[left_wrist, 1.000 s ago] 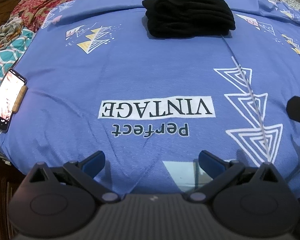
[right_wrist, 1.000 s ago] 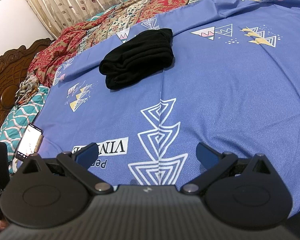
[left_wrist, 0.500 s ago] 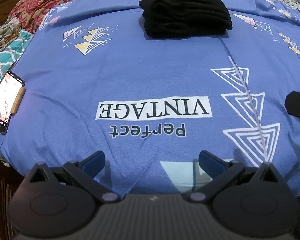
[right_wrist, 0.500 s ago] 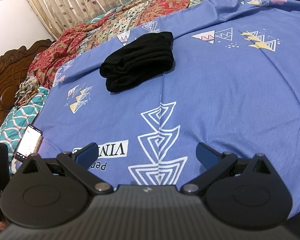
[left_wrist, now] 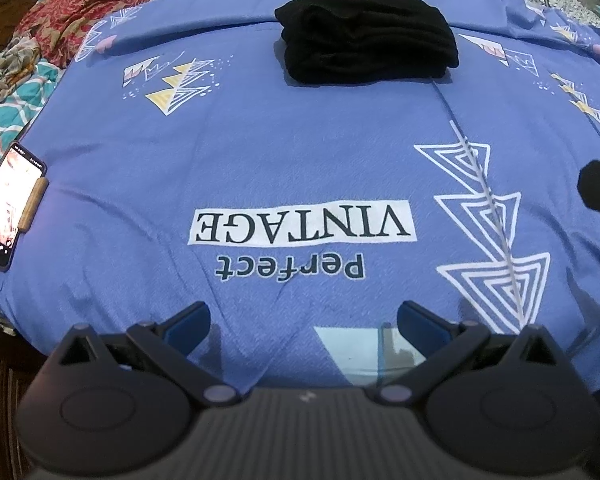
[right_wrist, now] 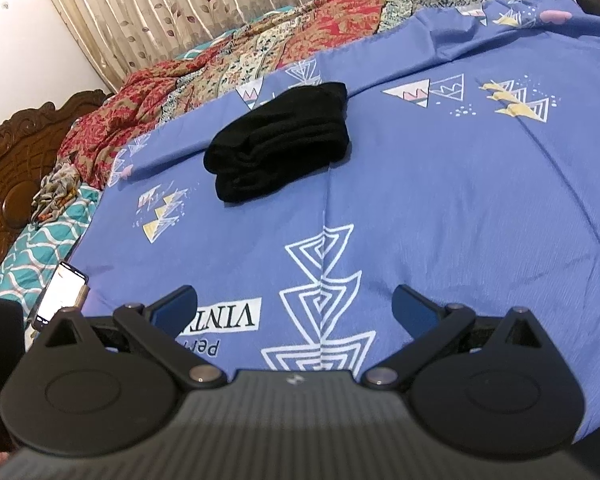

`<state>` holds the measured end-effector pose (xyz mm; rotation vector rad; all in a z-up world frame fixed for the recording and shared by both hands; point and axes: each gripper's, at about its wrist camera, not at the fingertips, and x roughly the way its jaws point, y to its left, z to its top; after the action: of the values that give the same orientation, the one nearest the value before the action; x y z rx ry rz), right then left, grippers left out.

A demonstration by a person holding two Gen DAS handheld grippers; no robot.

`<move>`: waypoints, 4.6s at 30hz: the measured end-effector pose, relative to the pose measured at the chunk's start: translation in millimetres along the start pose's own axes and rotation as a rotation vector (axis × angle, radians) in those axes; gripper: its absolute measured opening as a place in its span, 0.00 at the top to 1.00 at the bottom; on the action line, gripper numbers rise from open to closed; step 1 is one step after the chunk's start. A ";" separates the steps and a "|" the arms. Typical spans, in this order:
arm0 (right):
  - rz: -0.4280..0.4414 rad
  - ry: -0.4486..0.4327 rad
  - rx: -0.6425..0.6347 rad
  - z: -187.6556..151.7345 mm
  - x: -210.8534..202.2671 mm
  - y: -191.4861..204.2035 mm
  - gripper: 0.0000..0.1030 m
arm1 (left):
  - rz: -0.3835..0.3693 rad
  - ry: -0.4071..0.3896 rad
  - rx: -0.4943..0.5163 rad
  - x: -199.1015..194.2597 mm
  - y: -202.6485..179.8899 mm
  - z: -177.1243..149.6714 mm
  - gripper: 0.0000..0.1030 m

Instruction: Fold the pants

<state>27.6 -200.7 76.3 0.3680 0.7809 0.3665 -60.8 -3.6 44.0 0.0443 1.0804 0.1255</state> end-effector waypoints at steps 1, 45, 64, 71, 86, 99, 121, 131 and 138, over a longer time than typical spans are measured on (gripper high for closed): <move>0.002 -0.002 0.000 0.6 -0.7 0.8 0.00 | -0.001 -0.002 -0.001 -0.6 0.3 0.1 0.00; 0.072 -0.124 -0.020 48.3 -27.7 29.8 0.00 | 0.027 -0.246 -0.028 -56.9 11.8 64.8 0.00; 0.069 -0.105 0.032 51.8 -16.0 17.9 0.00 | 0.115 -0.244 0.001 -44.5 5.2 73.2 0.00; 0.074 -0.104 0.040 52.5 -14.9 14.6 0.00 | 0.123 -0.218 0.015 -38.2 0.8 70.7 0.00; 0.091 -0.103 0.072 52.3 -14.1 3.9 0.00 | 0.153 -0.205 0.045 -34.8 -9.0 70.4 0.00; 0.102 -0.105 0.105 52.6 -13.5 -6.4 0.00 | 0.153 -0.184 0.085 -31.3 -23.2 73.8 0.00; 0.117 -0.106 0.179 58.7 -10.6 -33.5 0.00 | 0.138 -0.132 0.136 -23.6 -50.2 87.3 0.00; 0.113 -0.096 0.192 61.7 -5.2 -37.5 0.00 | 0.128 -0.102 0.140 -15.1 -54.6 95.2 0.00; 0.105 -0.087 0.195 64.5 0.1 -40.6 0.00 | 0.109 -0.073 0.137 -5.6 -57.6 100.9 0.00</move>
<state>82.3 -248.0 100.1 0.6056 0.7157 0.3716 30.3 -58.9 90.8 0.2292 1.0120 0.1465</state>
